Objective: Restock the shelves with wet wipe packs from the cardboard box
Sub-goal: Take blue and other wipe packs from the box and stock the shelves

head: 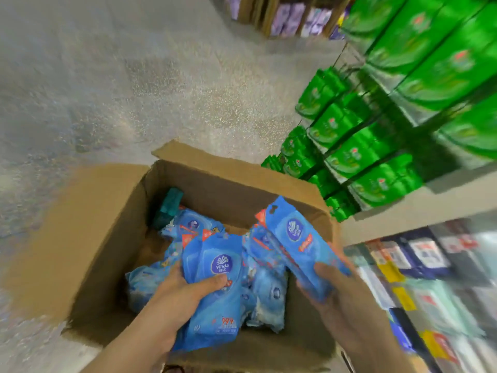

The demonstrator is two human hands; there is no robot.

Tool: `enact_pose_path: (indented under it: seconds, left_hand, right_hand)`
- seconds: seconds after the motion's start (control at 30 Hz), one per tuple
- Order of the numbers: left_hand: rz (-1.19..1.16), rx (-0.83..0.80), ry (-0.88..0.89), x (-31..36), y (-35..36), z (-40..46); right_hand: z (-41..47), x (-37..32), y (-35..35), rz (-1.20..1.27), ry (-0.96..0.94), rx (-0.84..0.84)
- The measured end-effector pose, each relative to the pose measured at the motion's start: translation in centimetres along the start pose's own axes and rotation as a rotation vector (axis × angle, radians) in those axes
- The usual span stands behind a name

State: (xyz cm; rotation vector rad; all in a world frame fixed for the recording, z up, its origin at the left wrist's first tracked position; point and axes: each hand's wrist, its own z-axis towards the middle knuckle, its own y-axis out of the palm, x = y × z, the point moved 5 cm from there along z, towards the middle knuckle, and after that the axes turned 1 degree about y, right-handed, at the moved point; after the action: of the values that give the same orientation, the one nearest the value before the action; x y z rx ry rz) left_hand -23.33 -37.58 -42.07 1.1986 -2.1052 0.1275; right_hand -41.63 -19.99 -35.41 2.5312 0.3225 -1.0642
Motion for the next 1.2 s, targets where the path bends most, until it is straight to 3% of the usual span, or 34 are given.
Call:
enact_pose_path:
  seconds: [0.13, 0.27, 0.4, 0.67, 0.9, 1.2]
  left_hand:
    - [0.092, -0.114, 0.102, 2.6, 7.5, -3.1]
    - [0.174, -0.268, 0.174, 3.9, 15.4, -6.9]
    - [0.229, -0.377, 0.218, 2.6, 22.0, -10.4]
    - [0.292, -0.543, 0.218, -4.2, 35.3, -18.6]
    - [0.334, -0.59, 0.213, -9.2, 44.4, -24.2]
    - [0.289, -0.645, 0.258, -9.1, 51.4, -26.0]
  right_hand:
    - [-6.2, -1.4, -1.0, 0.05, -0.047, -0.05]
    - [-10.3, -2.7, -5.8, 0.037, -0.161, 0.169]
    - [-14.4, -5.1, -11.0, -0.027, -0.262, 0.258]
    - [-21.6, -8.6, -24.6, -0.017, -0.299, 0.172]
    - [-27.3, -11.5, -34.8, -0.033, -0.421, 0.194]
    - [-28.7, -16.6, -39.7, 0.096, -0.464, 0.259]
